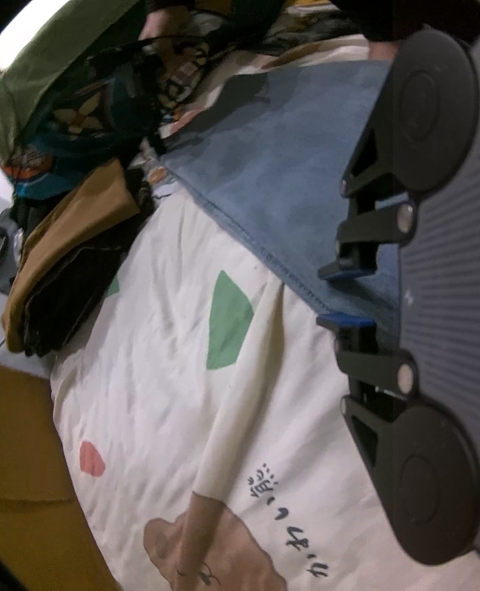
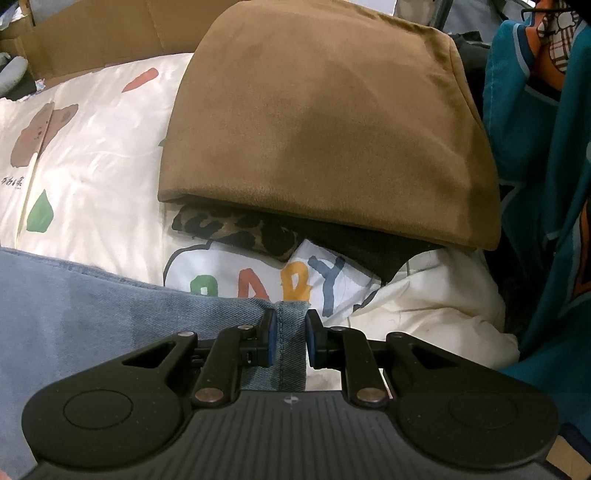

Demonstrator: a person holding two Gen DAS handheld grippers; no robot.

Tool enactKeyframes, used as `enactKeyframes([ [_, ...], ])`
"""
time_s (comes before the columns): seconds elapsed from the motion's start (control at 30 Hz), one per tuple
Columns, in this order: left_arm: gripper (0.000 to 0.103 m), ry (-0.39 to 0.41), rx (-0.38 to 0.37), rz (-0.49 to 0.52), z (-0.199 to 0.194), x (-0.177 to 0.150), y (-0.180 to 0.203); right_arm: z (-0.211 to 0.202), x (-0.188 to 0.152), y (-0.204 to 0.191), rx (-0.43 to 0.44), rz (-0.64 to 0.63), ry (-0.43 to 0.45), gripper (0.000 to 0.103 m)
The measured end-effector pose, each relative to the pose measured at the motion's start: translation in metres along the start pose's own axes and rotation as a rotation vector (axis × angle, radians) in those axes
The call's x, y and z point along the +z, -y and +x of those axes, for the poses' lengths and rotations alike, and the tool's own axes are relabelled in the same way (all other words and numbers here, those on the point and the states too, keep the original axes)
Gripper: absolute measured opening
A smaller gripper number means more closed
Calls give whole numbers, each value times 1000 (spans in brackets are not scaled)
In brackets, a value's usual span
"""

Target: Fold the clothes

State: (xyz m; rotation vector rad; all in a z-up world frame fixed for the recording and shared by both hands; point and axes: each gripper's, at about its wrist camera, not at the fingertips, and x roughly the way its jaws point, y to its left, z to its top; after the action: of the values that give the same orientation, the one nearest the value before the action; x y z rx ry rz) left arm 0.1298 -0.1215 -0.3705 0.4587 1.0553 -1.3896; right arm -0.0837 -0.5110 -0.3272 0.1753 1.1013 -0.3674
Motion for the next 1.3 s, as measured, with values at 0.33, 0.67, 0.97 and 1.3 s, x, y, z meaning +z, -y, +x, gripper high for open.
enactKeyframes([
  [0.33, 24, -1, -20, 137, 12, 12, 18, -2, -1, 0, -17, 1, 23, 15],
  [0.67, 3, -44, -42, 277, 29, 26, 31, -4, -2, -2, -19, 4, 26, 15],
  [0.97, 1, 27, -40, 254, 7, 29, 26, -3, -2, 1, -14, 27, 36, 13],
  [1.3, 8, -15, -29, 159, 33, 28, 12, 25, -2, 2, -33, 67, -51, 26],
])
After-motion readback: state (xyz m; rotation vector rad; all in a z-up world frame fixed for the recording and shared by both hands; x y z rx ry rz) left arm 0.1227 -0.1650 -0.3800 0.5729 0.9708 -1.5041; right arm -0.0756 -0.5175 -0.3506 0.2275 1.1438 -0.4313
